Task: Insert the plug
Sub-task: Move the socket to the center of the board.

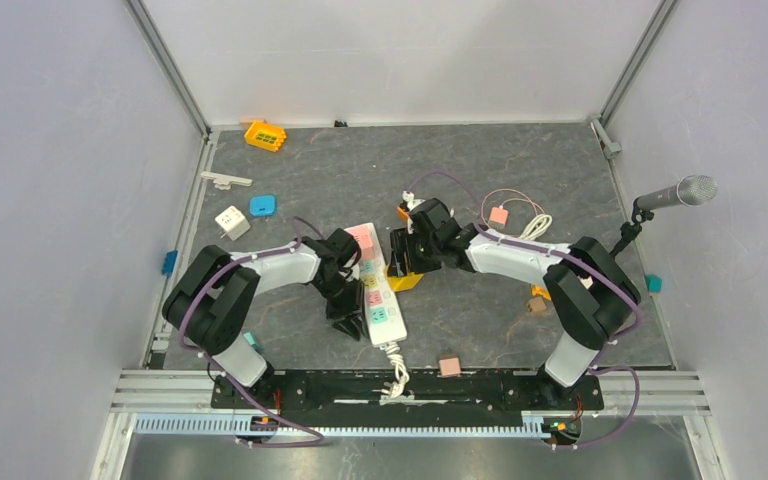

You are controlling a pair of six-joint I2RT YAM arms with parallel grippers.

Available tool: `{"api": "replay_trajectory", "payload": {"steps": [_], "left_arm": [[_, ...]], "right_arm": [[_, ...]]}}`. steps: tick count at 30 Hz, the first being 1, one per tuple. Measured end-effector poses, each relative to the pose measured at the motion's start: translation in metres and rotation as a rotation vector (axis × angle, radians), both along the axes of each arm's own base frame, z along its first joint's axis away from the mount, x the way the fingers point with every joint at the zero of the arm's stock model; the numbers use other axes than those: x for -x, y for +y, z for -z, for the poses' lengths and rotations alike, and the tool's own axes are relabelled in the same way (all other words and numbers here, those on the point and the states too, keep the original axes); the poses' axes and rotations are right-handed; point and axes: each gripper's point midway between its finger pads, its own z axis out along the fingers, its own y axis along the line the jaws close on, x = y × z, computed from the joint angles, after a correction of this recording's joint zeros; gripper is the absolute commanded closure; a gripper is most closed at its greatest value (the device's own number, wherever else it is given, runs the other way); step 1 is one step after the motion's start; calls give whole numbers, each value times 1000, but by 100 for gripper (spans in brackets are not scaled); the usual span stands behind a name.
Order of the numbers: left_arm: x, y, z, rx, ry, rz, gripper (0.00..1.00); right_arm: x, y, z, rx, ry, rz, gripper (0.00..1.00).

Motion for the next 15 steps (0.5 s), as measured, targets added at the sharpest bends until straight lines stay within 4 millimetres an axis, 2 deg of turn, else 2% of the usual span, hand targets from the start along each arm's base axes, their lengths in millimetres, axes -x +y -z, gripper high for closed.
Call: {"api": "replay_trajectory", "payload": {"steps": [7,10,15], "left_arm": [[-8,9,-3,-39,-53,-11,54],[-21,22,-17,-47,-129,-51,49],[-52,45,-55,-29,-331,-141,40]], "right_arm": [[12,-10,-5,52,3,-24,100],[15,-14,-20,48,-20,-25,100],[13,-12,-55,-20,-91,-16,100]]}}
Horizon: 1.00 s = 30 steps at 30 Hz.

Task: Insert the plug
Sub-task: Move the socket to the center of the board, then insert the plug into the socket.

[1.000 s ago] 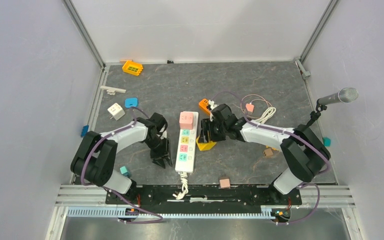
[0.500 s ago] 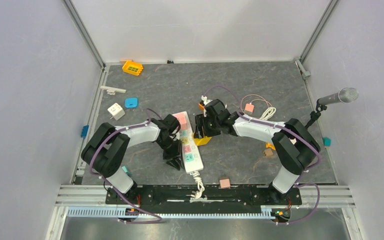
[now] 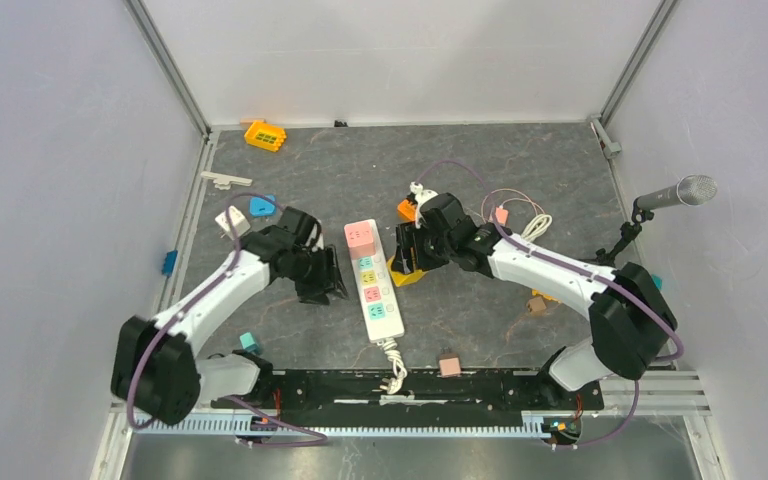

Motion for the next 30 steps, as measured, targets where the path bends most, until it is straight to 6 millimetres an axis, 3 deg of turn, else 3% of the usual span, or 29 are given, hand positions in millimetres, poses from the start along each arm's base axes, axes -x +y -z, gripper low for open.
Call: {"api": "replay_trajectory", "payload": {"steps": [4,9,14,19,25,30], "left_arm": [[-16,18,-33,-6,-175,-39,17],[-25,37,-69,-31,-394,-82,1],[-26,47,-93,-17,-550,-105,0],[-25,57,-101,-30,-646,-117,0],[-21,68,-99,-48,-717,-142,0],[-21,74,-98,-59,-764,-165,1]], "right_arm": [[0,3,-12,-47,-14,10,100],[4,5,-22,-102,-2,42,100],[8,5,-39,-169,-20,59,100],[10,11,-49,-216,-19,51,100],[12,21,-46,-250,18,34,100],[11,31,-29,-256,72,37,100]]}}
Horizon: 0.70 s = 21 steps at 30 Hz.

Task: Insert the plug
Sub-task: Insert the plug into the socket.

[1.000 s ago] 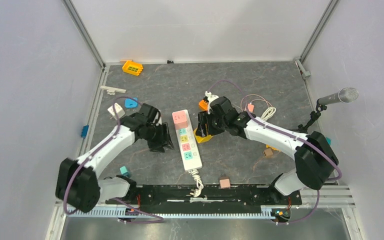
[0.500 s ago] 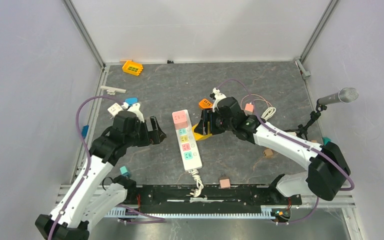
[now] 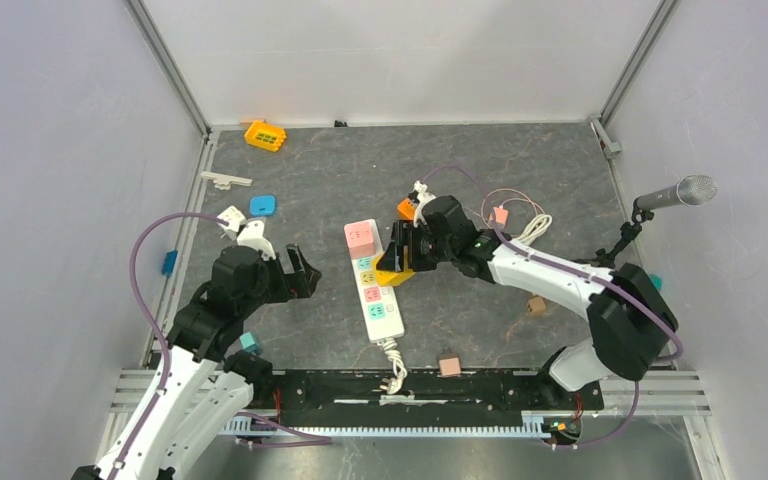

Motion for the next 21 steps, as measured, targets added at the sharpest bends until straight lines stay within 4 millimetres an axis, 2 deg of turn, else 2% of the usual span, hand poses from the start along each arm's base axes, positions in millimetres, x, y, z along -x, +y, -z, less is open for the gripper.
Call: {"api": "replay_trajectory", "payload": {"steps": [7,13,21], "left_arm": [[-5,11,-1,-30,-24,-55,1],[-7,16,-2,-44,-35,-80,1],[-7,17,-2,-49,-37,-89,1]], "right_arm": [[-2,17,32,32,80,-2,100],[-9,30,37,31,87,-7,100],[-17,35,44,44,89,2,100]]}}
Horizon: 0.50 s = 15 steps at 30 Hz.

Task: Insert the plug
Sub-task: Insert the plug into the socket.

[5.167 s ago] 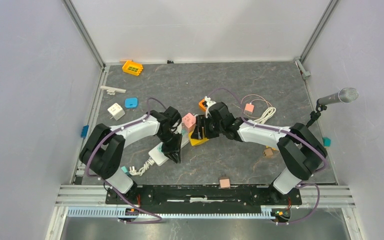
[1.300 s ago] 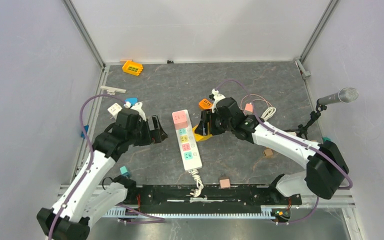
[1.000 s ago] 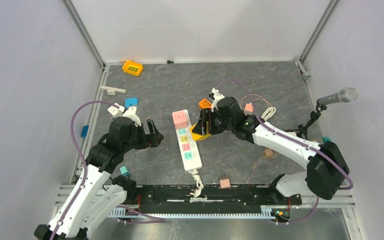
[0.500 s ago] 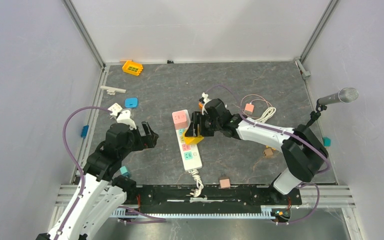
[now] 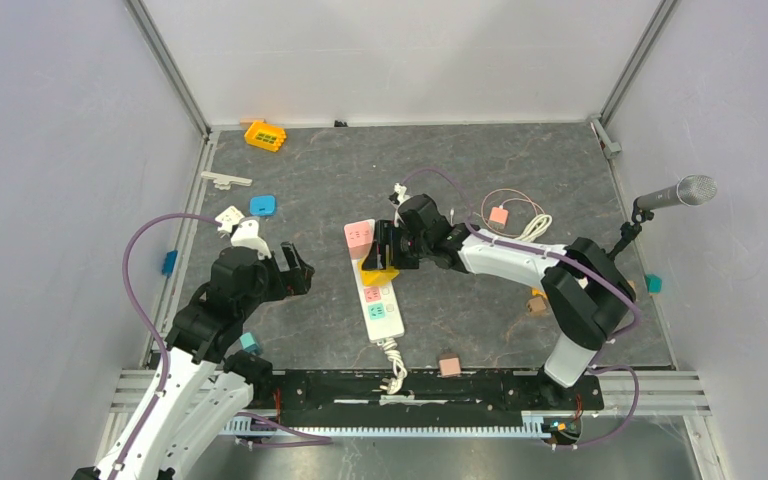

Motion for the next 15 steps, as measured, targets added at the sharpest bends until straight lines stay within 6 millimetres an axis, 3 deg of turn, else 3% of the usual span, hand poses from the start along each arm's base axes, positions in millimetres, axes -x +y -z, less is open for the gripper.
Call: {"api": "replay_trajectory", "payload": {"steps": [15], "left_arm": [[0,0,0,-1,1,0,1]], "right_arm": [[-5,-1,12,42,15,19,100]]}}
